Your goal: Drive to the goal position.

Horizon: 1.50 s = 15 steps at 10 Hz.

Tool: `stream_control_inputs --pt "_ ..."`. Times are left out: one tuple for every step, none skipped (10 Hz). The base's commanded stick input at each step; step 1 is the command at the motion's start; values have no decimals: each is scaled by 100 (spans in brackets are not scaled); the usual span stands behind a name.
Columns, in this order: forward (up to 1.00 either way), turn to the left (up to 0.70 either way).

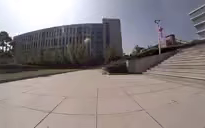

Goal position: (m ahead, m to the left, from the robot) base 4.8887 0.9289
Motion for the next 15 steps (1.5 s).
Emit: stream_control_inputs --pt "70 0" --pt "70 0" --pt "70 0" --pt "70 0" --pt "70 0" --pt "70 0" --pt "70 0" --pt "70 0" --pt "70 0" --pt "70 0" --pt "70 0" --pt "70 0" --pt "70 0" --pt "70 0" --pt "70 0"
